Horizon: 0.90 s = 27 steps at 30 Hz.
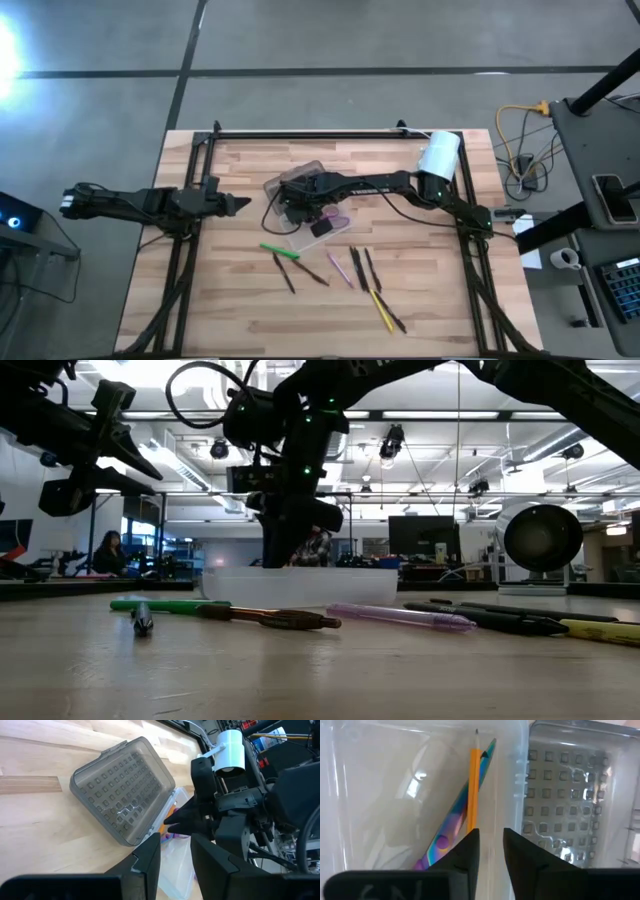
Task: Pick & place school supplies into a supply box
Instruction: Put the green pen into the black supply box
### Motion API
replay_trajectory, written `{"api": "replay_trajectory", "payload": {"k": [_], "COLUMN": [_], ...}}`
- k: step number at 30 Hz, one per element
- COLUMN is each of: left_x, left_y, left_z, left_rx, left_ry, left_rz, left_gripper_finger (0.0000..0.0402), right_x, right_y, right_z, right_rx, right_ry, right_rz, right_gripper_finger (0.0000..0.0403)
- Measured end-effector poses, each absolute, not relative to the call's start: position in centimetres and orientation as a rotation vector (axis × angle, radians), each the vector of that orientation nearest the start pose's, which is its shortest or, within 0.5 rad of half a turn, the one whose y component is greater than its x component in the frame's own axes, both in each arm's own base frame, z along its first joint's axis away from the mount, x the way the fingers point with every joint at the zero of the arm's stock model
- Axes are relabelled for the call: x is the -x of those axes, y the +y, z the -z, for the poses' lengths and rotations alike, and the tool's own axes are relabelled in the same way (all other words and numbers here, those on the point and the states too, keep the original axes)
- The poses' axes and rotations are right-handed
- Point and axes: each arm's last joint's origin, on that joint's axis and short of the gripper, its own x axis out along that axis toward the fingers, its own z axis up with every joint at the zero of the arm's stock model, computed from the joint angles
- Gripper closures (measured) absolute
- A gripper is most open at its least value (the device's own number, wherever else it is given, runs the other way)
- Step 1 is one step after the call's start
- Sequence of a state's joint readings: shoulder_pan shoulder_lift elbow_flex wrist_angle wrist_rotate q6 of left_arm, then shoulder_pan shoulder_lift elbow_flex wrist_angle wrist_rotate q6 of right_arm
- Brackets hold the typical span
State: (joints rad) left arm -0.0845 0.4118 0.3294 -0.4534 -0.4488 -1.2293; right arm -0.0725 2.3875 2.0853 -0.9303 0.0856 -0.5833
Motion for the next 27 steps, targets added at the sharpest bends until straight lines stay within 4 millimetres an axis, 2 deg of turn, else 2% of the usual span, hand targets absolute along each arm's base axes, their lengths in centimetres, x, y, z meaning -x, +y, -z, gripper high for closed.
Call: {"api": "replay_trajectory", "payload": {"k": [4, 8, 11, 16, 22, 27], "left_x": [-10.9, -10.9, -11.3, -12.7, -14.2, -15.5], "left_y": [0.3, 0.2, 0.0, -1.4, -3.3, -4.1], "left_z": [-20.1, -20.1, -20.5, -21.2, -19.3, -17.6], "left_rx": [1.045, 1.025, 0.952, 0.716, 0.553, 0.447], "left_ry": [0.231, 0.258, 0.298, 0.354, 0.557, 0.667], "left_rz": [-0.618, -0.584, -0.461, -0.165, -0.045, -0.029], "left_gripper_finger": [0.0309, 0.0309, 0.0309, 0.0309, 0.0309, 0.0309], "right_x": [-49.2, -48.4, -47.7, -46.2, -43.0, -39.4], "right_y": [-3.7, -3.3, -2.6, -1.3, -0.2, 2.3], "right_z": [-18.6, -20.5, -22.7, -26.1, -27.7, -27.5], "right_rx": [0.465, 0.362, 0.31, 0.278, 0.179, 0.055], "right_ry": [1.262, 1.268, 1.238, 1.167, 1.199, 1.229], "right_rz": [-0.148, -0.077, -0.061, -0.036, 0.078, 0.15], "right_gripper_finger": [0.0295, 0.0277, 0.027, 0.0269, 0.0266, 0.0266]}}
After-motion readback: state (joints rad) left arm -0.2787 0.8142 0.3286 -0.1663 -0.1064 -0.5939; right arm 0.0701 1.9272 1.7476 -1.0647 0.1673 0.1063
